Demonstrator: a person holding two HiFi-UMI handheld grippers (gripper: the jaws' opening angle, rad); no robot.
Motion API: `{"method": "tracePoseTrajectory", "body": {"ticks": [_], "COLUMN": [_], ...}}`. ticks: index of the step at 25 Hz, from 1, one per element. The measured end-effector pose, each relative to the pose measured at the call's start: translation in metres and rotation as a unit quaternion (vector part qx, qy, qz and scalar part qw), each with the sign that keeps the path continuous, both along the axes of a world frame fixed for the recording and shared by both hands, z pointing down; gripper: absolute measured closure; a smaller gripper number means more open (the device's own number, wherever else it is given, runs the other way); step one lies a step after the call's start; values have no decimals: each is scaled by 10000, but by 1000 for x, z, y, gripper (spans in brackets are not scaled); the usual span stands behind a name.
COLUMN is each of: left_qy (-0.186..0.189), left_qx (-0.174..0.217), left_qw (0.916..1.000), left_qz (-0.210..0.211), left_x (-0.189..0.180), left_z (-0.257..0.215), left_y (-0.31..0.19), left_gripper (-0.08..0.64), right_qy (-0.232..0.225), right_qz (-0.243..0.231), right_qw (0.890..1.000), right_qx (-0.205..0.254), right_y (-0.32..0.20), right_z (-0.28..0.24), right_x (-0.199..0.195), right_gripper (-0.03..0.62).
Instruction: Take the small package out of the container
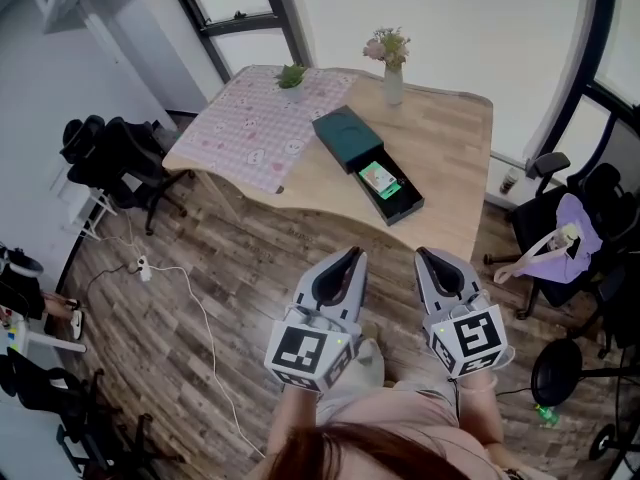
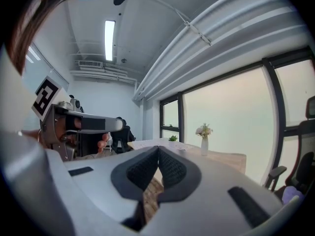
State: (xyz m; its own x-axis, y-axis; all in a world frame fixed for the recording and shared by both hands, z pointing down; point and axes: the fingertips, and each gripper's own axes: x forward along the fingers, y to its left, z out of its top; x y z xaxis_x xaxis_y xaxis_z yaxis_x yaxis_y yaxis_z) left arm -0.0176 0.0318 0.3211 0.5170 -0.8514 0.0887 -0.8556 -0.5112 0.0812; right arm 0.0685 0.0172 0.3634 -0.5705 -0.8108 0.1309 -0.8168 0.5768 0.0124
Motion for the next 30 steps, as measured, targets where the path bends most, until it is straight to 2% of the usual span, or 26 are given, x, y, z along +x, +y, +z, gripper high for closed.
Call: {"method": "tracePoseTrajectory", "body": {"ticks": [12,21,30], "left_qy": [1,-7,131], "left_qx": [-46,-99,-208], "left_qw": [9998,9989,9967], "left_qz": [193,466,779], "left_x": [-26,-45,-54], "left_z": [5,9,15], "left_y": [-74,-121,-152], "left_gripper": [538,538,537], "right_qy": [116,243,64], "right_qz": [197,320,515], "right_qw": [9996,9986,9967], "right_qx": [-156,-330,-618], "right_y": [-70,-118,-147], "right_z": [8,16,25], "right_x": [-21,-47,-57], "right_gripper": [588,552,520]}}
